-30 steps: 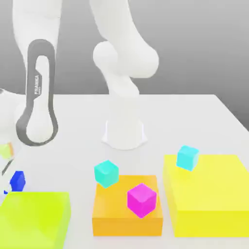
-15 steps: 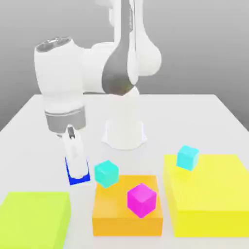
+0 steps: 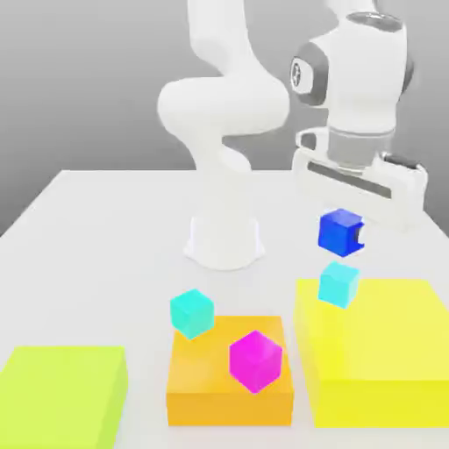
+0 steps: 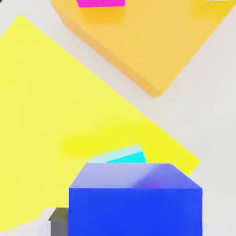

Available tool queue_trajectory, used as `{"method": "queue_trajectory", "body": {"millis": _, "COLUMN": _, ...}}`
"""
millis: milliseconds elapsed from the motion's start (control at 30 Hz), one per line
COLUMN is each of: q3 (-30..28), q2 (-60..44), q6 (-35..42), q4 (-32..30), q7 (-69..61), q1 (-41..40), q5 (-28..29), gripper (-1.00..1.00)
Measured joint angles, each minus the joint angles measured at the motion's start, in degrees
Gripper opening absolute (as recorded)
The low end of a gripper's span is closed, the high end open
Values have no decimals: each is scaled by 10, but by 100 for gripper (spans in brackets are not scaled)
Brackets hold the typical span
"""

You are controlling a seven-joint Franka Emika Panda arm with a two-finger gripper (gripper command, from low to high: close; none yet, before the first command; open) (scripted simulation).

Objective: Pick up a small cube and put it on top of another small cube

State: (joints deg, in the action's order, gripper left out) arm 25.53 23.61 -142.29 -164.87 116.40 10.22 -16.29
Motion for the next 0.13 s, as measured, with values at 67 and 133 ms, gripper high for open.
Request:
{"method": "queue_trajectory", "body": {"millis": 67, "q3": 7, "q2": -28, "q6": -37, "q4": -9, "q7": 3, "q1": -2, "q5": 0, "gripper": 100}}
{"method": "queue_trajectory", "body": {"millis": 133, "q3": 7, "q2": -28, "q6": -37, "q4": -9, "q7": 3, "q1": -2, "q5": 0, "gripper": 100}}
